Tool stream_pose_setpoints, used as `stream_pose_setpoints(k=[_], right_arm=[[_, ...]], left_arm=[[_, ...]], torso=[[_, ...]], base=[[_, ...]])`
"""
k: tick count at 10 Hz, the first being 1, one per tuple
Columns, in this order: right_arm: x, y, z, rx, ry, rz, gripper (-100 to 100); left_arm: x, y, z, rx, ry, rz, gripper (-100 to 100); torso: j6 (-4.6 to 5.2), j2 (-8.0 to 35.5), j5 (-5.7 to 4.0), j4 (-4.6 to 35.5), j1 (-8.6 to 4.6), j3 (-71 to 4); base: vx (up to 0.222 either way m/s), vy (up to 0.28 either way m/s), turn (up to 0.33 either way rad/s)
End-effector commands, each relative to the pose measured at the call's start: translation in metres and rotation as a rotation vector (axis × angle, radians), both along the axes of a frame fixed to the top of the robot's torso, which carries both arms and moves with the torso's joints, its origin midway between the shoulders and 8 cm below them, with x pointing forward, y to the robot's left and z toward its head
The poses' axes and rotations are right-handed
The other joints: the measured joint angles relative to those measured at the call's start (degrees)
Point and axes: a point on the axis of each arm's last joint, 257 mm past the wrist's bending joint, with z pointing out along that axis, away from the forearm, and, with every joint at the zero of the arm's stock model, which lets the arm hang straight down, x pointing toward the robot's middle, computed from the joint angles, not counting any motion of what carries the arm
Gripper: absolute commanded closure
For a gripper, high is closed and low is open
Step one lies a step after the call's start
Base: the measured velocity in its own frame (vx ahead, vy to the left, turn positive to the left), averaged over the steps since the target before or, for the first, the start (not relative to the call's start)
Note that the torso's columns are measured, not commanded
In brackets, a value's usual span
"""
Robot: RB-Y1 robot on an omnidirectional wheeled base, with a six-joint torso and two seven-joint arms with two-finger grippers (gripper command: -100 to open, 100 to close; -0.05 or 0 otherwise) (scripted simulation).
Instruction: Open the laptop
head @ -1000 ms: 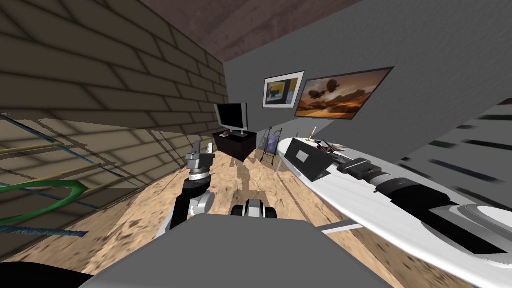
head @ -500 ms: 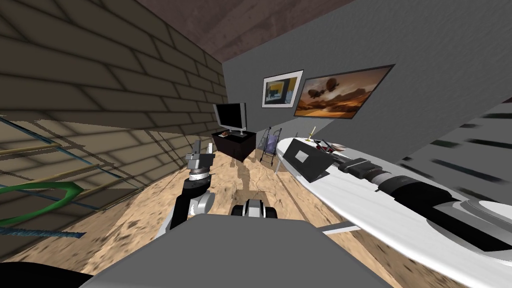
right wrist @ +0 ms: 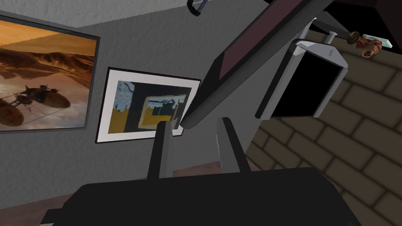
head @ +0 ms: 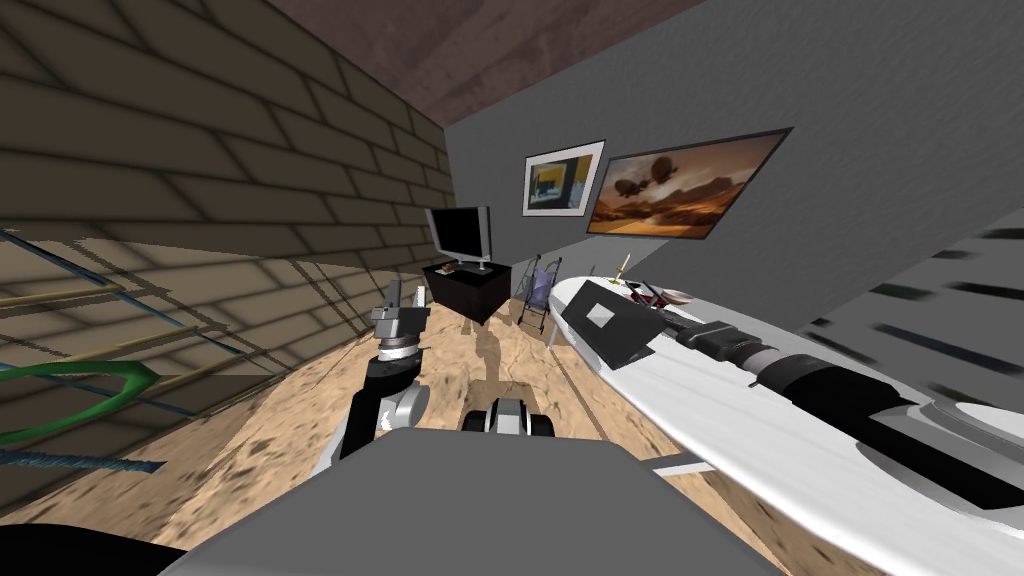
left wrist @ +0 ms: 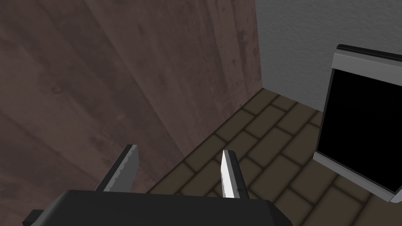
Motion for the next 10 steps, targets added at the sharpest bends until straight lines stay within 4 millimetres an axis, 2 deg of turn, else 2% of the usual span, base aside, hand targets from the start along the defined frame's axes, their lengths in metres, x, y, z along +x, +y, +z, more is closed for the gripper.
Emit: stream_pose_setpoints(k=[1,4,5,6,10], right_arm=[[-0.006,0.003,-0.022,0.11,0.057,-0.005,100],[-0.012,0.004,-0.038,0.224,0.105,-0.02,100],[-0.007,-0.001,-0.025,0.19,0.074,-0.026,100],[-0.015,0.002,-0.043,0.279,0.103,-0.037,100],[-0.032,0.009,-0.078,0.441,0.158,-0.06,100]], left_arm=[[0.0,0.0,0.0,0.0,0.0,0.0,0],[0.0,0.0,0.0,0.0,0.0,0.0,0],[0.0,0.0,0.0,0.0,0.0,0.0,0],[0.0,0.0,0.0,0.0,0.0,0.0,0],[0.0,0.0,0.0,0.0,0.0,0.0,0]], torso=[[0.03,0.0,0.01,0.0,-0.02,0.0],[-0.12,-0.1,-0.08,-0.1,0.16,0.0],[-0.06,0.0,-0.02,-0.1,0.25,0.0],[-0.03,0.1,0.24,0.1,0.46,0.1],[-0.12,0.0,0.16,0.0,0.38,0.0]], base=[[0.034,-0.088,0.014],[0.029,-0.103,0.035],[0.002,-0.045,-0.003],[0.017,-0.092,0.063],[0.029,-0.121,0.079]])
